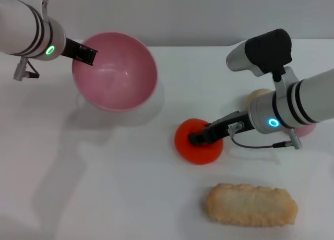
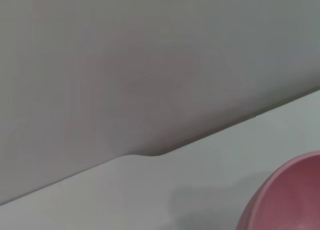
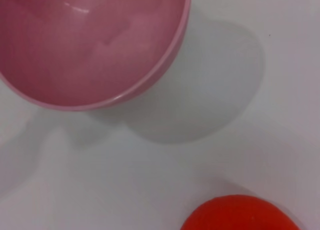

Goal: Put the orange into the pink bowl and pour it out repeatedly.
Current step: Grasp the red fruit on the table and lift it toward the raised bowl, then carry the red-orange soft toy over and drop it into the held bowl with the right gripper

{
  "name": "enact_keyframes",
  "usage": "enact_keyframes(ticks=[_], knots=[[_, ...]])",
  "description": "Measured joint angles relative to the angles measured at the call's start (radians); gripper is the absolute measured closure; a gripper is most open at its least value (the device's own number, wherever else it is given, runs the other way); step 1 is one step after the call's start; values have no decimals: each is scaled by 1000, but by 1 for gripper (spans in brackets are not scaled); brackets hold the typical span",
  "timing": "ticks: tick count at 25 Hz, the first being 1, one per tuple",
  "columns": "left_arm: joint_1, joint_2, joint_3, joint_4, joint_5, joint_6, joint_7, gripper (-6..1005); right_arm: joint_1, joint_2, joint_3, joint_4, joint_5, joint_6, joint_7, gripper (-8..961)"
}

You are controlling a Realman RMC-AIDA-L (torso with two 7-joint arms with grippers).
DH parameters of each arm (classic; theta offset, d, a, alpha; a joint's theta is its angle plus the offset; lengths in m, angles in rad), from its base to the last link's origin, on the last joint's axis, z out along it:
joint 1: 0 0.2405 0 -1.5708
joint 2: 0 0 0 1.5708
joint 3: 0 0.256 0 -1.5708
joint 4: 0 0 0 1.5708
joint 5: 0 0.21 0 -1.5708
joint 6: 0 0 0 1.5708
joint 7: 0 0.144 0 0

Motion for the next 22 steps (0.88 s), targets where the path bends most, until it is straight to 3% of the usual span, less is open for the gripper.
enact_keyframes(ticks=[9, 12, 13, 17, 19, 22], knots=[[-3, 0, 1, 1, -1, -3, 0, 954, -18, -5, -4, -24, -12, -15, -15, 508], [-3, 0, 2, 0, -1, 0, 0, 954, -37, -6, 4, -62, -12, -11, -17, 701], [-3, 0, 2, -1, 0, 0, 0, 954, -50, -7, 8, -90, -12, -3, -17, 711], [-3, 0, 2, -8, 0, 4, 9, 954, -149, -10, 81, -321, -14, 87, -13, 749], [-3, 0, 6, -15, -1, 9, 11, 954, -244, -8, 162, -563, -14, 182, 1, 764], [-5, 0, 15, -26, -2, 16, 12, 954, -282, -6, 203, -680, -14, 225, 13, 787]])
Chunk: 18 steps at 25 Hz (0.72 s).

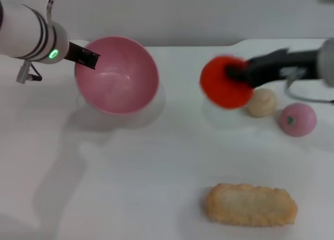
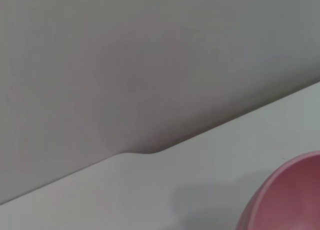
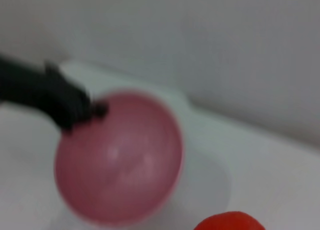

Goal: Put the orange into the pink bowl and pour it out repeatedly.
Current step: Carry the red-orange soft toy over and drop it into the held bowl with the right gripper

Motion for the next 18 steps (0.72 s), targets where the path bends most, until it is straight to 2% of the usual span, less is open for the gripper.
enact_keyframes(ticks=[2, 6, 12, 18], knots=[[-5, -1, 11, -10, -3, 2, 0, 954, -33, 4, 41, -113, 1, 36, 9, 799], [-23, -2, 76, -22, -73, 13, 1, 954, -51, 7, 56, -199, 10, 52, 18, 812], [-49, -3, 155, -24, -162, 41, 11, 954, -15, 5, 5, -144, 14, 20, 18, 813], [-73, -4, 170, -21, -202, 52, 25, 954, 17, 3, -16, -67, 15, -2, 14, 809]])
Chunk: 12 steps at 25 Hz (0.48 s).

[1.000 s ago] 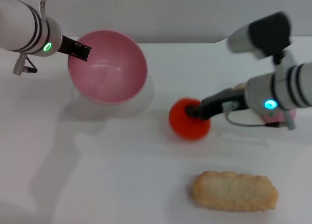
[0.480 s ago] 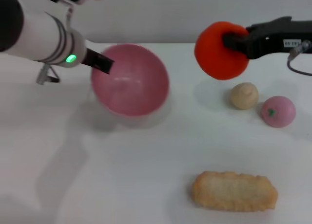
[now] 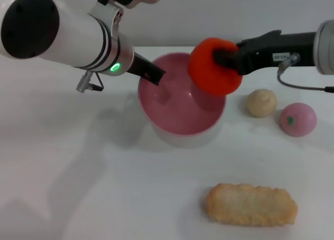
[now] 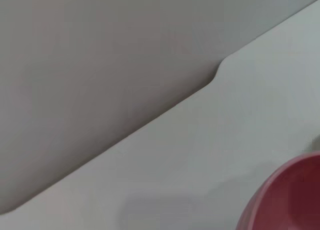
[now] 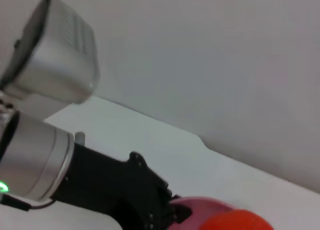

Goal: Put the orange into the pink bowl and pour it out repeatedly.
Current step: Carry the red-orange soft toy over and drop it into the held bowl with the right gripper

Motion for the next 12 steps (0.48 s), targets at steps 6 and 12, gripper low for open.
enact_keyframes(ticks=[6, 12], knots=[[-7, -1, 1, 6, -10, 1, 12, 954, 34, 0, -1, 91, 1, 2, 7, 805], [-13, 0, 1, 6, -18, 2, 15, 954, 30, -1, 11, 94, 22, -7, 6, 628]])
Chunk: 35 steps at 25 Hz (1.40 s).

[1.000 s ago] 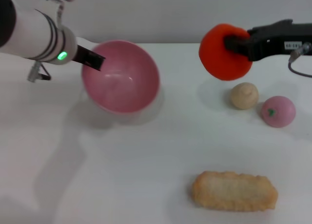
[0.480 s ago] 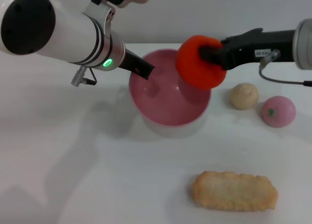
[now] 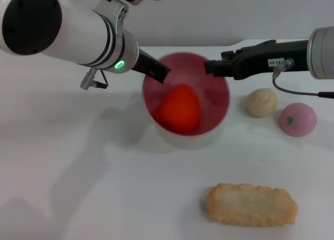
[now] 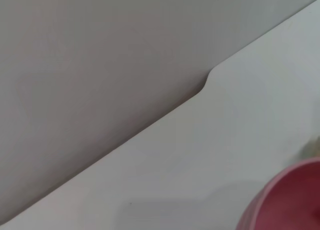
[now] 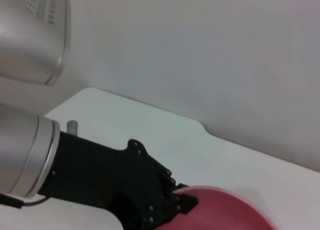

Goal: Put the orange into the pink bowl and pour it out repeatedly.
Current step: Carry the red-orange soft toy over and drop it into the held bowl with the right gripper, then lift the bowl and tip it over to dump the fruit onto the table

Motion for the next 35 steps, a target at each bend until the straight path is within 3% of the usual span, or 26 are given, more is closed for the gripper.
enact_keyframes(ticks=[7, 8, 12, 14, 18, 20, 21, 22, 26, 35], knots=[[9, 0, 45, 10, 29, 50, 86, 954, -22, -4, 96, -13, -86, 2, 58, 432], [18, 0, 87, 28, 94, 98, 134, 954, -42, -5, 156, -8, -164, 28, 96, 432], [14, -5, 217, 41, 290, 150, 198, 954, -95, -5, 236, 2, -200, 50, 104, 433], [0, -11, 325, 42, 469, 161, 185, 954, -132, -4, 276, 8, -199, 57, 100, 433], [-5, -14, 393, 42, 594, 174, 148, 955, -175, -2, 318, 22, -199, 83, 94, 434], [11, -14, 549, 27, 884, 230, 83, 955, -186, -2, 319, 34, -199, 88, 90, 434], [11, -14, 549, 27, 884, 230, 83, 955, -188, -2, 317, 40, -199, 89, 88, 435], [47, -14, 652, 5, 1139, 259, 21, 955, -188, -2, 315, 47, -199, 90, 87, 435], [96, -14, 774, -45, 1481, 279, -98, 955, -173, -2, 309, 73, -199, 99, 87, 435], [158, -14, 904, -128, 1810, 292, -174, 955, -119, -3, 264, 103, -201, 103, 91, 437]])
